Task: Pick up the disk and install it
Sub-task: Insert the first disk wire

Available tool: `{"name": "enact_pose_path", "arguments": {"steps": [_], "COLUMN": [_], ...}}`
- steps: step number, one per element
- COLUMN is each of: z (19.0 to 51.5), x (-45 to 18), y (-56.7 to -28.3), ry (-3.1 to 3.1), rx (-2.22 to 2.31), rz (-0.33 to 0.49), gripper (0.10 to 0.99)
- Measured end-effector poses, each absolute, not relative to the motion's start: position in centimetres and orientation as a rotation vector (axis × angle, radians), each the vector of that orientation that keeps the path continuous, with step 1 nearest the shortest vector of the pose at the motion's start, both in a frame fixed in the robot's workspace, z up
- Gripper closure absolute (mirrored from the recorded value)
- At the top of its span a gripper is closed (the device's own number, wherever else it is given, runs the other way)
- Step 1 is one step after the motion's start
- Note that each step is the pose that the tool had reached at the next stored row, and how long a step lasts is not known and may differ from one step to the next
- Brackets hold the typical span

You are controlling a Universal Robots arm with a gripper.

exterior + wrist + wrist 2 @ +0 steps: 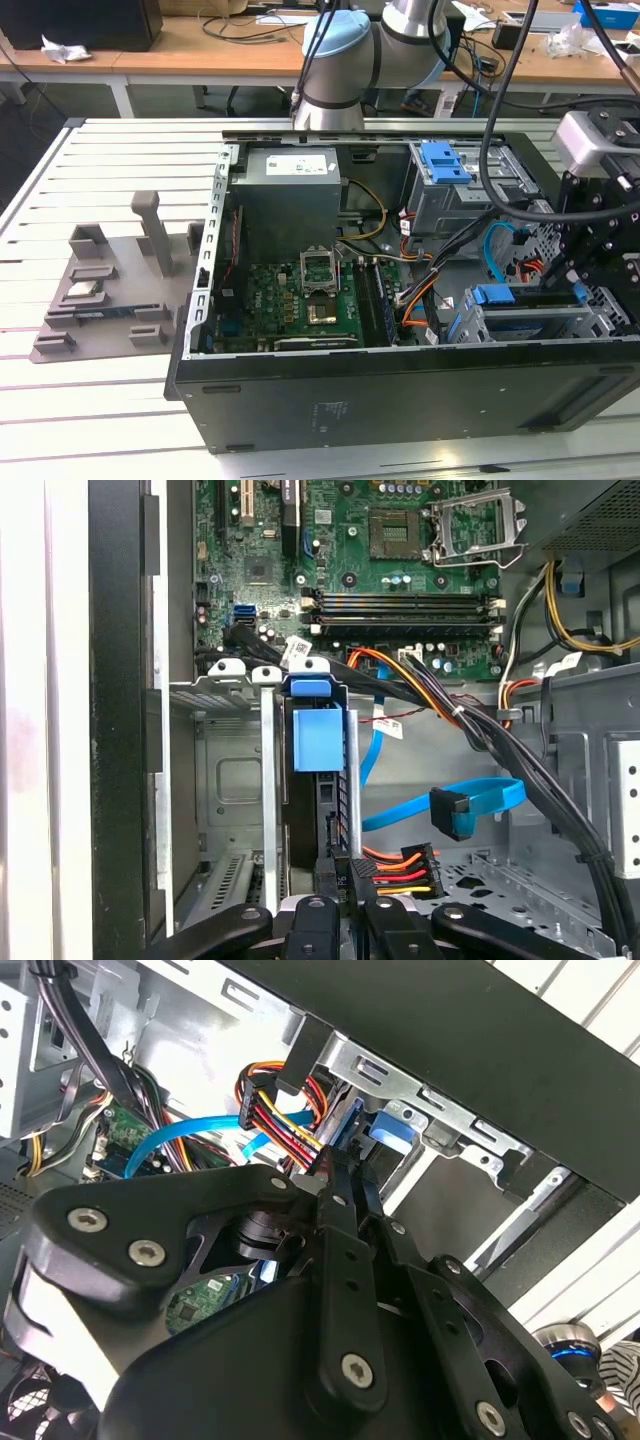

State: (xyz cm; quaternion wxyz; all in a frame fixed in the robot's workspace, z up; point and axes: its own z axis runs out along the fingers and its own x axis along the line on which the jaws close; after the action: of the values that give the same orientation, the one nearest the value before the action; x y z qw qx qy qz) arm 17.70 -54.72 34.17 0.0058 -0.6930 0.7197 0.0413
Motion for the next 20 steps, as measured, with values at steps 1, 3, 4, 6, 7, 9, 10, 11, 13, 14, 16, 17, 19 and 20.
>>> {"name": "enact_pose_path", "arguments": {"steps": [1,3,4,6,7,9,10,11,13,14,16,17,19,20], "z": [34.14,34.12,34.11,34.14,34.26,34.27,34.27,34.27,34.25,34.21,34.1,34.03,33.86,33.77], "x": [17.7,17.7,17.7,17.69,17.69,17.69,17.69,17.69,17.69,17.69,17.69,17.69,17.69,17.69], "y": [-54.73,-54.74,-54.75,-54.75,-54.75,-54.75,-54.75,-54.75,-54.75,-54.75,-54.76,-54.76,-54.77,-54.78], "ry": [2.253,2.253,2.253,2.252,2.252,2.252,2.252,2.252,2.252,2.252,2.252,2.252,2.252,2.252], "rx": [-2.169,-2.169,-2.169,-2.169,-2.169,-2.169,-2.169,-2.169,-2.169,-2.169,-2.169,-2.169,-2.169,-2.169], "rz": [0.129,0.129,0.13,0.13,0.129,0.128,0.129,0.128,0.128,0.128,0.128,0.128,0.129,0.128], "gripper": [0.922,0.922,0.922,0.922,0.922,0.922,0.922,0.922,0.922,0.922,0.922,0.922,0.922,0.922]}}
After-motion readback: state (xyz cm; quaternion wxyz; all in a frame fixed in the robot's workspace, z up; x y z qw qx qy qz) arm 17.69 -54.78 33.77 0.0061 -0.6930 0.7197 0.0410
